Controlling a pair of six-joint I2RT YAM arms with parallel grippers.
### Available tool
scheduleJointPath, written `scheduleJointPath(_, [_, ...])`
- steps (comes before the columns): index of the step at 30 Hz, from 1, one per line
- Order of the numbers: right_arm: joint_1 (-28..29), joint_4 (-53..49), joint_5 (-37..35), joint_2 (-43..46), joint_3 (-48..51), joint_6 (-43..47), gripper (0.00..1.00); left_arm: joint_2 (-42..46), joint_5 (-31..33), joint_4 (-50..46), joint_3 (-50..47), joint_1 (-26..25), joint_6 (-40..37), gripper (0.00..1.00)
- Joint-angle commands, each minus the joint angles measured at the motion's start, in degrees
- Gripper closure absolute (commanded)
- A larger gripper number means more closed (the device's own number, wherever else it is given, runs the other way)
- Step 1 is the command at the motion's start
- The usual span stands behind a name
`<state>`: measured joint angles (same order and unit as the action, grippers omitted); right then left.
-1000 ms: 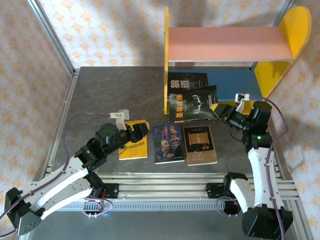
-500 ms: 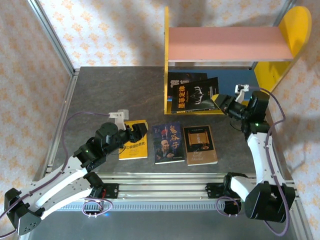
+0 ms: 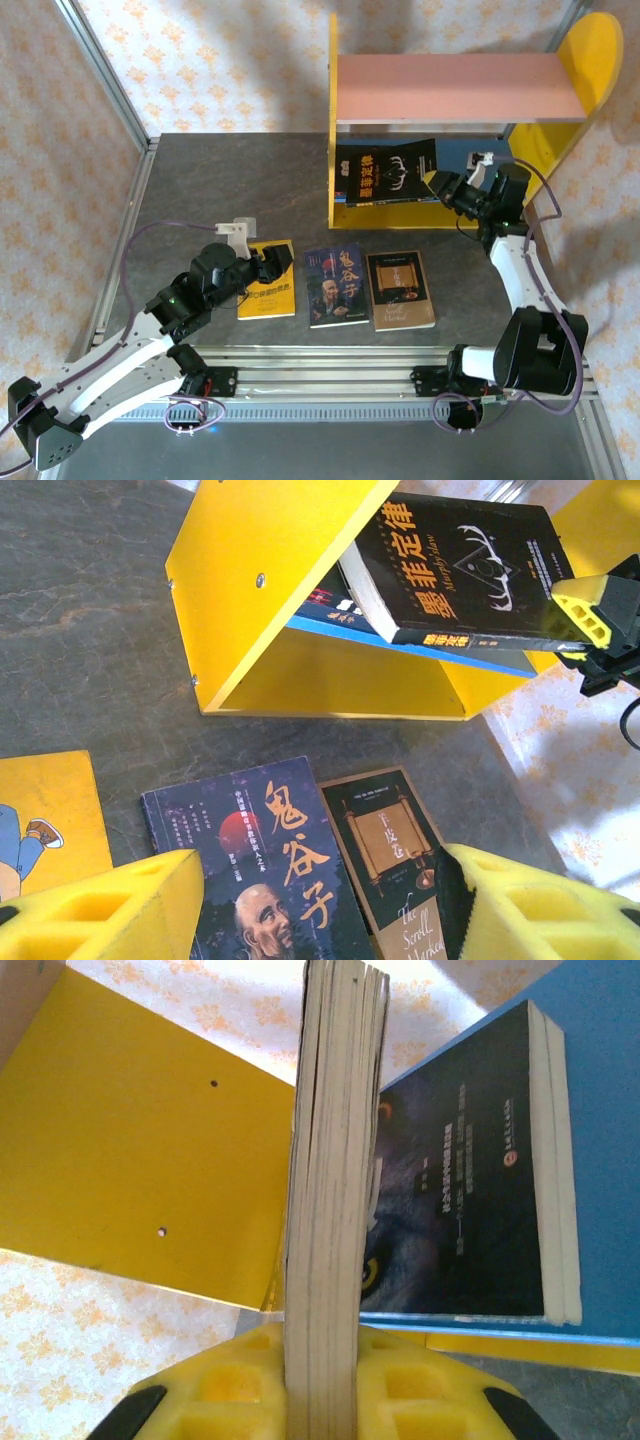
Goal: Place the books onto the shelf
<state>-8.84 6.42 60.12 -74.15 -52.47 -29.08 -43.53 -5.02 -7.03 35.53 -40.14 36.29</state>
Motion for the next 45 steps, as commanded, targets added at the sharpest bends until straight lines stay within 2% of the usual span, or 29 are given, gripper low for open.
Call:
scheduleJointPath(1, [-0.5,9.0,2.1,-1.7,-3.5,0.0,0.98,0.0,1.9,-0.8,1.2,-0.1,-1.0,0.38])
scheduleJointPath(18, [-0.5,14.5,4.1,-12.5,-8.4,-1.7,0.97,-1.8,1.9,3.0,0.4,-0.1,-1.2,0.37])
scheduleJointPath(26, [1.4,8.1,4.5,-15.2,-11.3,3.0,0.95,-4.3,1.8,3.1,2.2,-0.1,-1.8,0.36])
scheduleJointPath(34, [2.2,-0.4,0.5,-14.8,-12.1,8.4,0.92,-3.2,2.2,2.5,1.5,-0.1,-0.9,0.37])
scheduleJointPath(41, [2.4,-7.2,-4.6,-13.8,-13.1,12.4,0.72,-1.6,2.6,1.3,1.2,-0.1,-0.3,0.37])
scheduleJointPath(43, [2.4,-8.7,-5.9,-13.7,-13.6,13.2,0.63,-1.4,2.6,1.1,1.2,-0.1,-0.2,0.37])
scheduleJointPath(45, [2.5,-10.9,-7.0,-13.8,-14.3,14.5,0.59,-1.4,2.4,1.1,1.3,-0.1,0.0,0.37])
